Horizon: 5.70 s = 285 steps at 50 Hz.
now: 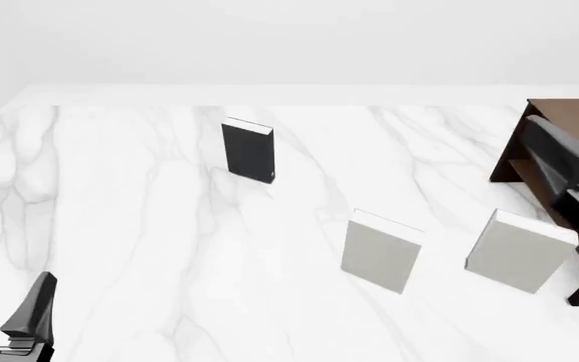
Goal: Pick up the book on the left and place it on top of the shelf.
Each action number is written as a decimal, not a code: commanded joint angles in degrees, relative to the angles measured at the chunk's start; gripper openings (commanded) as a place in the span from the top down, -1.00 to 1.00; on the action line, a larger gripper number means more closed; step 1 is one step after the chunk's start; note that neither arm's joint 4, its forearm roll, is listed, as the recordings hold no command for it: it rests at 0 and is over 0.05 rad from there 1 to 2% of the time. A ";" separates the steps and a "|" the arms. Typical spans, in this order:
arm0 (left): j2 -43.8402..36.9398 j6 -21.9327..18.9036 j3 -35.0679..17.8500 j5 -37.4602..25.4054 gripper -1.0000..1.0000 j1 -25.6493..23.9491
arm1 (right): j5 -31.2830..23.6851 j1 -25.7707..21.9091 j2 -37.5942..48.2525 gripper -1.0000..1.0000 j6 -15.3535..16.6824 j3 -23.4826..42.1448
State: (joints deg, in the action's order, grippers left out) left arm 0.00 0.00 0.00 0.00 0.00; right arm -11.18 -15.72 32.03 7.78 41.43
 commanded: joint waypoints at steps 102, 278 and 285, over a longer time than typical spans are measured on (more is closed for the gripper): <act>0.00 0.00 0.00 0.00 -1.00 0.00 | 26.31 -13.30 62.62 -1.00 0.80 23.41; 0.00 0.00 0.00 0.00 -1.00 0.00 | 25.98 -15.04 106.00 -1.00 -4.09 60.25; 0.00 0.00 0.00 0.00 -1.00 0.00 | 25.22 -14.94 107.22 -1.00 -4.11 62.10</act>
State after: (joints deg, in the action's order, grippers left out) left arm 0.00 0.00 0.00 0.00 0.00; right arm 14.79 -30.65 137.58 3.79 101.43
